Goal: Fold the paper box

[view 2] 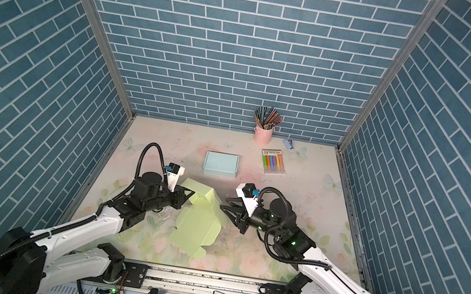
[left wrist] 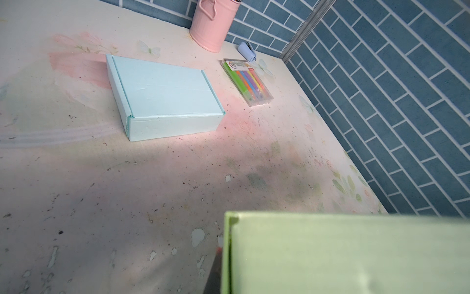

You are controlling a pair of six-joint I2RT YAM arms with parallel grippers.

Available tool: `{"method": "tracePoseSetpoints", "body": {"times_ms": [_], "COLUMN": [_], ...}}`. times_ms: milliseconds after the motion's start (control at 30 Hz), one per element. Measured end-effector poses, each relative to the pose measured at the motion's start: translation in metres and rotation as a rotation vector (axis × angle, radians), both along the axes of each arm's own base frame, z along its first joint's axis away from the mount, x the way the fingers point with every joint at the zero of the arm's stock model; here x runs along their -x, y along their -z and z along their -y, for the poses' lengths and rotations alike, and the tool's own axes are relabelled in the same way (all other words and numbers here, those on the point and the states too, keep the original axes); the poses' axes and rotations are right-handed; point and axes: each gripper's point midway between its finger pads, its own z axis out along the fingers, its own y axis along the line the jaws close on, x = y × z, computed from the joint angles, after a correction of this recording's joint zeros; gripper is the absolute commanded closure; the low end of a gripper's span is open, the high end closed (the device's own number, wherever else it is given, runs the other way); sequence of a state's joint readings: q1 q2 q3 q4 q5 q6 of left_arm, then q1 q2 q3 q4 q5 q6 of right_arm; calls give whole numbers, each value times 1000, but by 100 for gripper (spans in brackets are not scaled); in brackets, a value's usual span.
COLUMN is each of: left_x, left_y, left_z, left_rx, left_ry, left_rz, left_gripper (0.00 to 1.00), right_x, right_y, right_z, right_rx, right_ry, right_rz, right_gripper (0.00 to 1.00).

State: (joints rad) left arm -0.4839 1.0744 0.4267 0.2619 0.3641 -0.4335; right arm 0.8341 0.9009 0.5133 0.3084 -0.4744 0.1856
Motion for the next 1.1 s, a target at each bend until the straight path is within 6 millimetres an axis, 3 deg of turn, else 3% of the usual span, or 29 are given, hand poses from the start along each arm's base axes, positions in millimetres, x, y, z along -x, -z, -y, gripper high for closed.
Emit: {"method": "tracePoseSetpoints", "body": {"times_ms": [333,633,867,1100], "left_x": [-2,-7,-9,-7], "left_y": [13,22,22,24], "left_z": [2,-2,-3,0], "left_rx": [-20,-40,-45,-59], "left_ry": [-7,-76,-117,-149], "left_rz": [-31,-58,-57,-58], "left_gripper": [97,97,97,97], "right_x": [-10,-31,-41,-52], "right_y": [33,29,36,37], "right_z": [-15,-30,-28,-24], "right_rx": [105,175,230,274], "right_ry": [56,199,297,401], "right_rz": [-4,84,122,156], "right_gripper": [66,61,59,66]}}
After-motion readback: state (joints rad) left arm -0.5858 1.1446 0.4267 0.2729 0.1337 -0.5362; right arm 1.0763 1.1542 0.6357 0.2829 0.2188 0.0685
